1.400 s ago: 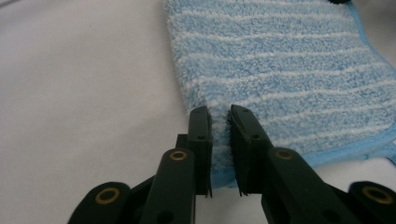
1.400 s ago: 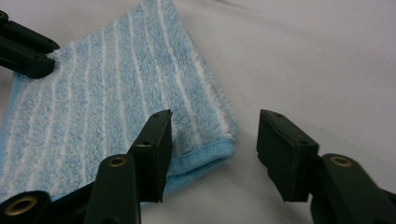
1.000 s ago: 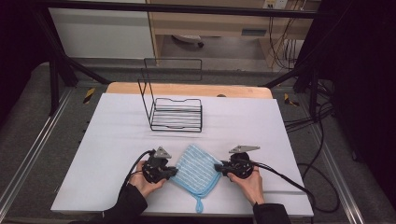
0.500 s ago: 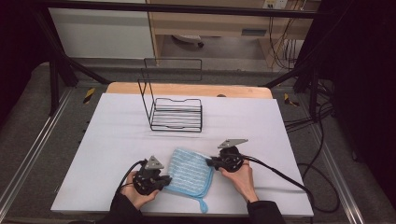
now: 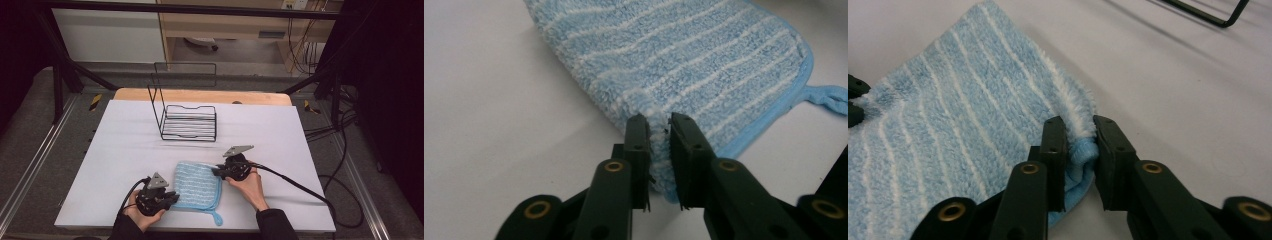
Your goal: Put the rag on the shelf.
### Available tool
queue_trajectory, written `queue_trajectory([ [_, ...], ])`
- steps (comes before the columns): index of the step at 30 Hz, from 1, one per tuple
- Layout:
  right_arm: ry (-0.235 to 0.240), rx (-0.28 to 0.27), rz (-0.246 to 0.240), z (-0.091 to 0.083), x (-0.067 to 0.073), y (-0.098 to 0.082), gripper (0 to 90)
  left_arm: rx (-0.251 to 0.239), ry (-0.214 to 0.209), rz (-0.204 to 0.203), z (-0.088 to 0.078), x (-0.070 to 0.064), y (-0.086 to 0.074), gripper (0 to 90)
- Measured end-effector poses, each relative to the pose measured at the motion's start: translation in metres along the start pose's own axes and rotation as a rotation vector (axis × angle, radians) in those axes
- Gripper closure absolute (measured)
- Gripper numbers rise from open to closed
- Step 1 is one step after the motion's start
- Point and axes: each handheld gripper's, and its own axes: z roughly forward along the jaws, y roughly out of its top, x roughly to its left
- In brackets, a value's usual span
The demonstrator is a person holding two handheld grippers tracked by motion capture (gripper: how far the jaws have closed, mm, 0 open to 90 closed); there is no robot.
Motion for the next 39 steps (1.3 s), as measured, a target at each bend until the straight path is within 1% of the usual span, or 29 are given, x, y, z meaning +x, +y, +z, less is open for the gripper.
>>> queue_trajectory([
  [2,-0.013,-0.019,-0.013,-0.001,0.001,0.0,66.1,-0.007,-0.002,0.001,-0.002,0.002,0.001,69.9],
  [3,-0.02,-0.028,-0.028,-0.003,0.001,0.0,61.7,-0.017,-0.001,-0.001,-0.004,0.003,0.002,65.9],
  [4,-0.025,-0.043,-0.037,-0.008,0.002,0.001,54.9,-0.028,0.001,0.004,-0.006,0.005,0.004,59.2],
  [5,-0.025,-0.043,-0.037,-0.008,0.002,0.001,54.9,-0.04,0.003,0.008,-0.008,0.007,0.005,59.2],
  [6,-0.025,-0.051,-0.035,-0.011,0.002,0.002,49.4,-0.049,0.004,0.013,-0.01,0.009,0.006,55.8],
  [9,-0.027,-0.092,-0.021,-0.021,0.0,0.001,33.4,-0.057,-0.005,0.017,-0.01,0.014,0.007,47.1],
  [10,-0.03,-0.1,-0.016,-0.023,-0.001,0.0,28.6,-0.058,-0.012,0.011,-0.01,0.016,0.008,44.3],
  [11,-0.03,-0.098,-0.004,-0.026,-0.003,-0.001,26.1,-0.062,-0.024,0.006,-0.01,0.018,0.008,41.3],
  [13,-0.03,-0.105,0.011,-0.03,-0.007,-0.006,19.5,-0.069,-0.028,0.011,-0.009,0.022,0.009,38.3],
  [15,-0.047,-0.101,0.021,-0.034,-0.012,-0.011,13.0,-0.071,-0.034,0.014,-0.009,0.025,0.01,33.3],
  [17,-0.055,-0.095,0.028,-0.037,-0.015,-0.016,10.8,-0.074,-0.04,0.023,-0.008,0.029,0.011,31.1],
  [21,-0.056,-0.09,0.047,-0.043,-0.019,-0.025,5.7,-0.082,-0.053,0.037,-0.009,0.035,0.016,23.4],
  [22,-0.057,-0.087,0.057,-0.044,-0.019,-0.027,4.8,-0.085,-0.059,0.039,-0.009,0.036,0.018,22.3],
  [24,-0.056,-0.085,0.06,-0.047,-0.019,-0.03,4.2,-0.093,-0.068,0.036,-0.009,0.039,0.022,19.6],
  [27,-0.056,-0.089,0.068,-0.052,-0.019,-0.035,3.3,-0.098,-0.063,0.035,-0.008,0.044,0.03,15.9],
  [30,-0.066,-0.091,0.074,-0.056,-0.019,-0.04,2.7,-0.095,-0.047,0.039,-0.007,0.048,0.038,11.5],
  [31,-0.066,-0.09,0.076,-0.058,-0.019,-0.042,2.7,-0.101,-0.04,0.038,-0.007,0.05,0.042,10.5],
  [34,-0.075,-0.092,0.074,-0.061,-0.019,-0.046,2.1,-0.105,-0.024,0.041,-0.006,0.054,0.05,8.1],
  [36,-0.08,-0.104,0.084,-0.064,-0.019,-0.048,2.2,-0.11,-0.017,0.047,-0.004,0.056,0.056,6.4],
  [37,-0.082,-0.104,0.087,-0.065,-0.019,-0.048,2.1,-0.11,-0.008,0.046,-0.002,0.057,0.059,6.0],
  [39,-0.084,-0.106,0.086,-0.066,-0.019,-0.049,2.2,-0.109,-0.004,0.042,0.002,0.059,0.064,6.0],
])
